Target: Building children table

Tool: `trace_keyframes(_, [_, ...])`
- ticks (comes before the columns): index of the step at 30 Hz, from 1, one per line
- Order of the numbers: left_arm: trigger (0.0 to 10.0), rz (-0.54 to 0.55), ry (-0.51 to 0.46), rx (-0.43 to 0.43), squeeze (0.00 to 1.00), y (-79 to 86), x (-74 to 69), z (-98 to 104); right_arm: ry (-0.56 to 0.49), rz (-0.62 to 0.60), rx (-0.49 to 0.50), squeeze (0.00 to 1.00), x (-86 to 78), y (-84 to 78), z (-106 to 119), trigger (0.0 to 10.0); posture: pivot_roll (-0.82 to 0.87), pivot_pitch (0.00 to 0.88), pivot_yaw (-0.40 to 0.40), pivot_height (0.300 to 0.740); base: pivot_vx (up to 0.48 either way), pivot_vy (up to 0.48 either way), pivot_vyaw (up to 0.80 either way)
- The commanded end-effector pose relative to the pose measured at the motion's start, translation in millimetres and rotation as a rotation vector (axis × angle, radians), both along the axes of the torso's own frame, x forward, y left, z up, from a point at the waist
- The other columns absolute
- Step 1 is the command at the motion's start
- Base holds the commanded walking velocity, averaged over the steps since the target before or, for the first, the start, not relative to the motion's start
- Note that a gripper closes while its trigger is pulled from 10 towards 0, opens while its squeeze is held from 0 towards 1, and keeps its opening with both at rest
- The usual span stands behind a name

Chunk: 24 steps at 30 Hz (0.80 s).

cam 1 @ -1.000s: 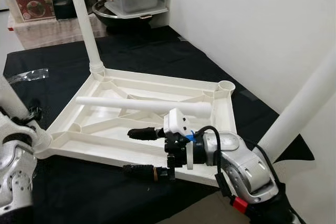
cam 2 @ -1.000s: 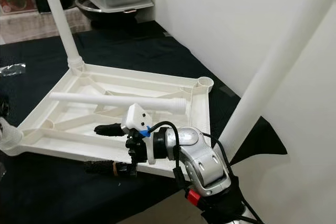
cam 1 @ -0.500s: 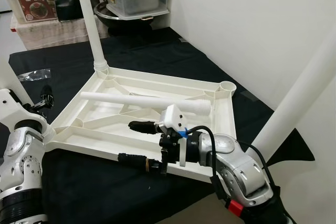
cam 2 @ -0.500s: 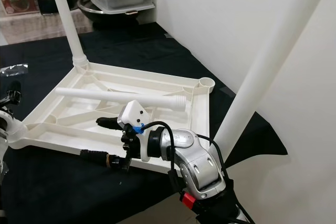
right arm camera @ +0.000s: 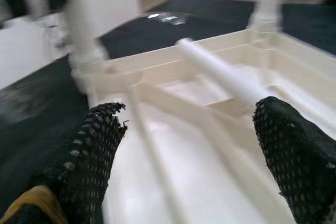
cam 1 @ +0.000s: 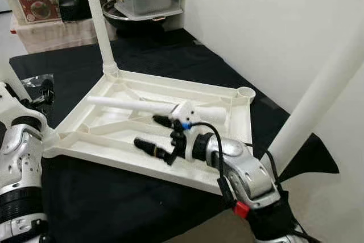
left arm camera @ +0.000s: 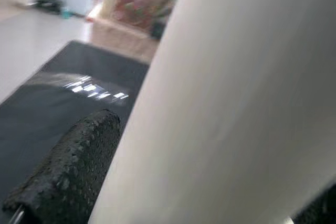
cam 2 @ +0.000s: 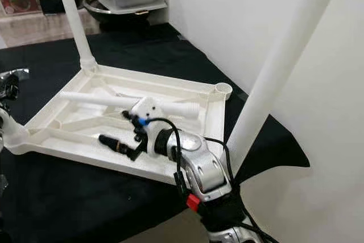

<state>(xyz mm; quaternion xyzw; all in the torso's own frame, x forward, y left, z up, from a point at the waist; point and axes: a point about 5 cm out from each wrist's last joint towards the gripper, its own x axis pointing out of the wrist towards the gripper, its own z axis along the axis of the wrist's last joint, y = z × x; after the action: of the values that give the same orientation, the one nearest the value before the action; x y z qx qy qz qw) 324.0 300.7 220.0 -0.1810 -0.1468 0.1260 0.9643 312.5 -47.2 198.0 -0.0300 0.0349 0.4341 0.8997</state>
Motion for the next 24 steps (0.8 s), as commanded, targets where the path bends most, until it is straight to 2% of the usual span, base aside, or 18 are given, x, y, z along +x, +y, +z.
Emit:
trace_keyframes(1, [10.0, -0.158, -0.051, 0.006, 0.00, -25.7, 9.0, 9, -0.012, -0.043, 0.013, 0.00, 3.8, -1.4, 2, 10.0, -0.01, 0.066, -0.033, 0.740, 0.000, 0.000, 0.00])
trace_keyframes(2, [10.0, -0.294, -0.071, 0.011, 0.00, -46.7, 11.1, 8, -0.014, -0.063, 0.020, 0.00, 5.9, -0.8, 4, 10.0, -0.01, 0.066, -0.035, 0.740, 0.000, 0.000, 0.00])
trace_keyframes(3, [10.0, -0.356, -0.074, 0.014, 0.00, -55.7, 11.1, 7, -0.016, -0.069, 0.022, 0.00, 6.7, -0.1, 5, 10.0, 0.00, 0.066, -0.035, 0.740, 0.000, 0.000, 0.00])
trace_keyframes(8, [10.0, -0.429, -0.070, 0.023, 0.00, -65.8, 10.9, 5, -0.019, -0.085, 0.027, 0.00, 8.8, 1.4, 6, 10.0, 0.00, 0.066, -0.033, 0.740, 0.000, 0.000, 0.00])
trace_keyframes(13, [10.0, -0.450, -0.055, 0.048, 0.00, -67.7, 10.5, 2, -0.018, -0.099, 0.032, 0.00, 10.6, 2.6, 6, 10.0, 0.00, 0.066, -0.032, 0.740, 0.000, 0.000, 0.00])
trace_keyframes(17, [10.0, -0.405, -0.065, 0.084, 0.00, -60.5, 8.7, 6, -0.016, -0.104, 0.039, 0.00, 10.7, 3.5, 5, 10.0, 0.00, 0.068, -0.029, 0.740, 0.000, 0.000, 0.00])
trace_keyframes(18, [10.0, -0.333, -0.067, 0.111, 0.00, -52.5, 7.0, 9, -0.016, -0.101, 0.044, 0.00, 10.0, 3.1, 5, 10.0, 0.00, 0.069, -0.029, 0.740, 0.000, 0.000, 0.00])
trace_keyframes(19, [10.0, -0.333, -0.067, 0.111, 0.00, -52.5, 7.0, 9, -0.016, -0.101, 0.044, 0.00, 10.0, 3.1, 5, 10.0, 0.00, 0.069, -0.029, 0.740, 0.000, 0.000, 0.00])
trace_keyframes(20, [10.0, -0.169, -0.067, 0.156, 0.00, -33.5, -0.1, 15, -0.016, -0.091, 0.052, 0.00, 8.1, 1.5, 5, 10.0, 0.00, 0.069, -0.024, 0.740, 0.000, 0.000, 0.00])
trace_keyframes(21, [10.0, -0.169, -0.067, 0.156, 0.00, -33.5, -0.1, 15, -0.016, -0.091, 0.052, 0.00, 8.1, 1.5, 5, 10.0, 0.00, 0.069, -0.024, 0.740, 0.000, 0.000, 0.00])
trace_keyframes(23, [10.0, -0.065, -0.080, 0.169, 0.00, -22.0, -12.4, 17, -0.018, -0.075, 0.054, 0.00, 5.7, -0.8, 4, 10.0, 0.00, 0.069, -0.023, 0.740, 0.000, 0.000, 0.00])
trace_keyframes(24, [10.0, -0.065, -0.080, 0.169, 0.00, -22.0, -12.4, 17, -0.018, -0.075, 0.054, 0.00, 5.7, -0.8, 4, 10.0, 0.00, 0.069, -0.023, 0.740, 0.000, 0.000, 0.00])
